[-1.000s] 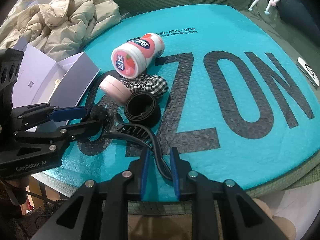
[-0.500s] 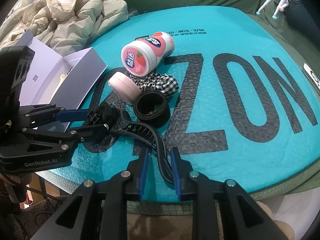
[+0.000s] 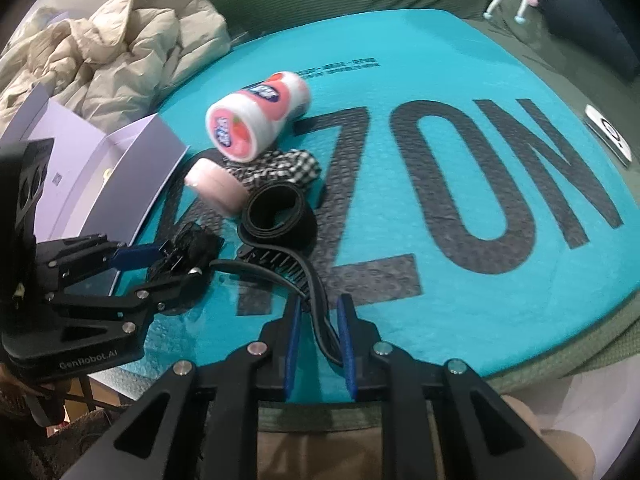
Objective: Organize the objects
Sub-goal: 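Lift the black claw clip with the left tool while the right tool lifts the black toothed clip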
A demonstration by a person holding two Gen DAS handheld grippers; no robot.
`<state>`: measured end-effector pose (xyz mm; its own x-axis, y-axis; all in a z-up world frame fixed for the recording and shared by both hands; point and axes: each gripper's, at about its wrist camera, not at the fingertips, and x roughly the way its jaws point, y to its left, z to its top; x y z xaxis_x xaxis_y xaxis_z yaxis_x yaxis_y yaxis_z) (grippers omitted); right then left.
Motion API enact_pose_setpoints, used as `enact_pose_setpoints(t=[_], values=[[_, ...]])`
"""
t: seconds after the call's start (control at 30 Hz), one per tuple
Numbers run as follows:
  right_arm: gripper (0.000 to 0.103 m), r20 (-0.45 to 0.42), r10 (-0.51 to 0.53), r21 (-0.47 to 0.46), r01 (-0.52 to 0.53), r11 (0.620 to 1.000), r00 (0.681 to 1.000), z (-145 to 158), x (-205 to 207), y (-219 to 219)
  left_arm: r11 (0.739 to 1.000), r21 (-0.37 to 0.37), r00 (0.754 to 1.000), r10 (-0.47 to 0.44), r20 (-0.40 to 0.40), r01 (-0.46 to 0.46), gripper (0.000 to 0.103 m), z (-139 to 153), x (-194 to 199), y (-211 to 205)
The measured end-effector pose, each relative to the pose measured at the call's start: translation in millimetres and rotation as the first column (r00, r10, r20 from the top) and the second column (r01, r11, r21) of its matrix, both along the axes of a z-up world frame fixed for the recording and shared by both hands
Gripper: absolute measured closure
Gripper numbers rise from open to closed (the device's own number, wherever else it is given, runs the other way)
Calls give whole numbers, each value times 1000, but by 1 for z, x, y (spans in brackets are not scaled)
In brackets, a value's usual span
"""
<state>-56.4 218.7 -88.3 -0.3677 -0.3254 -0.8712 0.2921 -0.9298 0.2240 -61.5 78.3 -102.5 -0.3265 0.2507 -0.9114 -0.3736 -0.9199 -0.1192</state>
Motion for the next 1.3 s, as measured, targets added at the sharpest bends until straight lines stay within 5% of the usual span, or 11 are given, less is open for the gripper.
enact_pose_setpoints(t=[0.47,0.6,1.3], values=[[78,-59,33,43,-31,999,998,1,3,-14,999,-49,999,-23,-40,21,58,-6,5,17],[87,-60,44,34,-42,999,997,1,5,-15,999,-47,999,-28,-41,27,62,-3,6,14],[91,-101,39,-42,-43,998,994,28,22,-12,999,-51,996,3,-86,-8,62,26,18,-2]])
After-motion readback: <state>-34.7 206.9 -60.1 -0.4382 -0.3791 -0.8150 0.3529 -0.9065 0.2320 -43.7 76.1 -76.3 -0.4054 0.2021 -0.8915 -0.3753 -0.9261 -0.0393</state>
